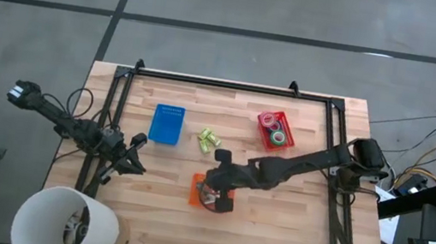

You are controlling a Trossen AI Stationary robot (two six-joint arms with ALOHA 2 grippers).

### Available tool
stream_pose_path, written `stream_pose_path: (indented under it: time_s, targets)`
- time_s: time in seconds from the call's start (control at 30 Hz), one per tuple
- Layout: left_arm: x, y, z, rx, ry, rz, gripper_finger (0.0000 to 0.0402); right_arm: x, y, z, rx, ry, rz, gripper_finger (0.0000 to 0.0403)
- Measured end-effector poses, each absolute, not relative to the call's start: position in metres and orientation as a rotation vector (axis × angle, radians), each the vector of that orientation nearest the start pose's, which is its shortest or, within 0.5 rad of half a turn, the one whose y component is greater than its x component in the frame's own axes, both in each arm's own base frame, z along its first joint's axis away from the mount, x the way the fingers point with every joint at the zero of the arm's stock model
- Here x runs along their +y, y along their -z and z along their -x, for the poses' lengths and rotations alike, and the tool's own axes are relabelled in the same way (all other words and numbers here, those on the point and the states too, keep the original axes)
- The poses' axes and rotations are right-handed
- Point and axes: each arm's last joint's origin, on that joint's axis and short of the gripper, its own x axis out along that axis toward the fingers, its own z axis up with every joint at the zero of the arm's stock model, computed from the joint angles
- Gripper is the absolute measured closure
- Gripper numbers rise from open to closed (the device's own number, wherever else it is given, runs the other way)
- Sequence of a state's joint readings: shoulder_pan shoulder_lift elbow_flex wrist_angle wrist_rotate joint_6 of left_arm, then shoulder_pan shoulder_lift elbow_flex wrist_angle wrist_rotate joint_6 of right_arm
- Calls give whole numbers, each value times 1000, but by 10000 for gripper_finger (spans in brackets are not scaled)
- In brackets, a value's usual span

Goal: Pick and place Stapler, Stapler remover, tape
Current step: Put the black stapler remover into the orange basket

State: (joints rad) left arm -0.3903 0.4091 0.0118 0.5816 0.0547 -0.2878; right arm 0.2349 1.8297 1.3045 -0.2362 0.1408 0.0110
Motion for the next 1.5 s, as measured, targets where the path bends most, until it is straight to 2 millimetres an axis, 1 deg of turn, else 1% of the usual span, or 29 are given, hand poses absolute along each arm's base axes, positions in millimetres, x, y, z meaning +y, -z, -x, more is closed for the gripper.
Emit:
stream_pose_path:
  time_s: [0.17, 0.3, 0.53, 0.73, 0.9, 1.5]
  targets:
    - [-48, -187, -112, -118, 467, 313, 362, 93, -216, -387, 763, -100, 114, 394]
    - [-48, -187, -112, -118, 468, 313, 362, 90, -208, -385, 787, -84, 103, 394]
    - [-48, -187, -112, -118, 467, 313, 362, 83, -200, -385, 748, -65, 84, 394]
    - [-48, -187, -112, -118, 467, 313, 362, 82, -193, -382, 758, -64, 84, 394]
    - [-48, -187, -112, -118, 468, 313, 362, 80, -183, -378, 779, -53, 72, 394]
    - [-48, -187, -112, -118, 467, 313, 362, 76, -174, -376, 691, -23, -11, 394]
